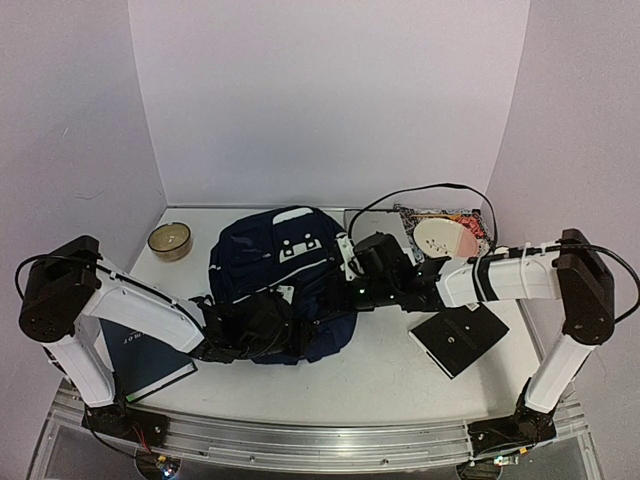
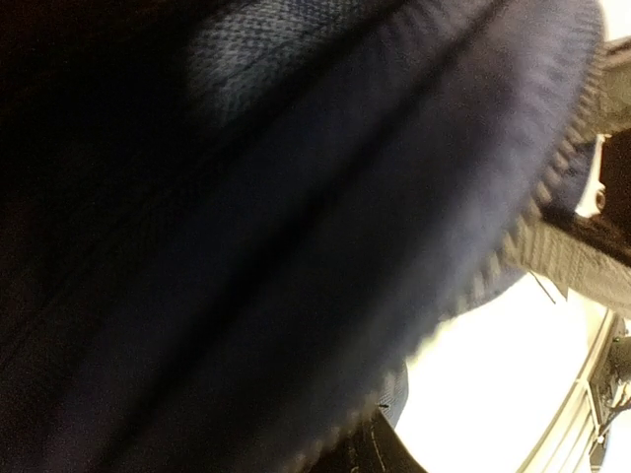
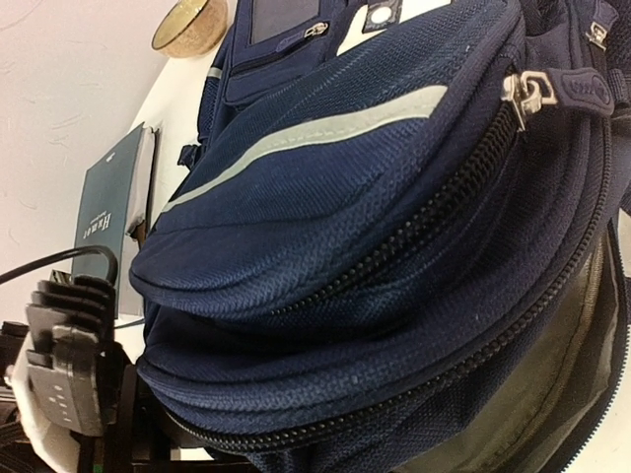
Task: Pack the student bag
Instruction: Pick up the largest pocket of the bag from the student bag, then unzip the largest pocket of the student bag.
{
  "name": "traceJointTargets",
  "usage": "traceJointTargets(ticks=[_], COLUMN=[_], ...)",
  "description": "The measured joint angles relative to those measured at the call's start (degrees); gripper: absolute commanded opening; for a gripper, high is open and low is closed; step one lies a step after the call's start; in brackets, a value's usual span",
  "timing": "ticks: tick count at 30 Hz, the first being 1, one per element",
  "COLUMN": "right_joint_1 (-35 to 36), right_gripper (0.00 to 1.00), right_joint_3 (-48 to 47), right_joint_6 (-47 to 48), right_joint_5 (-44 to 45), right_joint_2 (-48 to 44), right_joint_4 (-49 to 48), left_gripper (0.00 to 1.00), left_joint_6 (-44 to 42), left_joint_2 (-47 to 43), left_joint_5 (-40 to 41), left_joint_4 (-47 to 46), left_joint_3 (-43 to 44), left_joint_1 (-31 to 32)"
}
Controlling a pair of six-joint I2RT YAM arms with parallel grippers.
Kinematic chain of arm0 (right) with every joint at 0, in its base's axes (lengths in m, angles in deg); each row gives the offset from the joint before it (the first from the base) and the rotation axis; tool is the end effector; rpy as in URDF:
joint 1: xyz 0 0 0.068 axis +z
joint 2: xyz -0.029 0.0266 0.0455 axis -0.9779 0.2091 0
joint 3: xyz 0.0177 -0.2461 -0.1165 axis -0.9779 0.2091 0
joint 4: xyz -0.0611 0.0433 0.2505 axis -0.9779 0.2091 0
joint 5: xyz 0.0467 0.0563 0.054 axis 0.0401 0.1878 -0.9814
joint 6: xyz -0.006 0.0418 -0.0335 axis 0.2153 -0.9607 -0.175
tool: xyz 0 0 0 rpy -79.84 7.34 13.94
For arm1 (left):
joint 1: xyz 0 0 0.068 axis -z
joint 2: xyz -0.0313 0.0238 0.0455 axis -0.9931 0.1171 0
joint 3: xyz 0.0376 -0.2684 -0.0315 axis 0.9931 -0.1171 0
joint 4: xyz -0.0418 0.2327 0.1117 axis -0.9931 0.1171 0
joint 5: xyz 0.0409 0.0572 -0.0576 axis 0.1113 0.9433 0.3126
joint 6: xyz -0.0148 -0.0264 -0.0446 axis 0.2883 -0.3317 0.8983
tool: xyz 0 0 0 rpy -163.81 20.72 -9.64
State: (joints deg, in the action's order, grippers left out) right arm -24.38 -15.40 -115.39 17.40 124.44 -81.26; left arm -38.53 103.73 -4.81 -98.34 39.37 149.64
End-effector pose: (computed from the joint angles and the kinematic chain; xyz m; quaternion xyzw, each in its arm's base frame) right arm 0.2281 0.3161 0.2338 -0.1477 0.7880 0.4588 0.3831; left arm 0.1426 -0.3042 0.1536 0.1312 0.8831 -0.2908 0.3440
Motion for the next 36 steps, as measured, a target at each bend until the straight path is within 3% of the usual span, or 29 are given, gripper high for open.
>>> traceJointTargets(ticks=[3,13,24,36], right_joint_1=[0.2,0.6,1.8,-1.7], right_gripper=[0.00,0.00,0.00,0.00], right_joint_3=[-0.2,-0.7,-0.7,0.5], right_joint_6=[-0.2,-0.5,0.8,3.0], right_joint_5=[0.2,1.4,4.3,3.3], right_joint_2=[0.4,1.2,1.1,-1.9], right_joint_4=[0.1,0.2,0.2,0.4], left_gripper=[0.26,0.00,0.00,0.00], left_joint_6=[0.4,0.9,1.0,0.8], left_joint_2=[1.6,4.6,-1.5,-13.9], left_joint_5=[0.3,2.1,2.8,9.1], left_joint_4=[0.1,-0.4,-0.8,14.3], left_joint_3=[1.0,2.6,-2.8,-3.6], left_joint_1=[0.0,0.1,0.1,0.1])
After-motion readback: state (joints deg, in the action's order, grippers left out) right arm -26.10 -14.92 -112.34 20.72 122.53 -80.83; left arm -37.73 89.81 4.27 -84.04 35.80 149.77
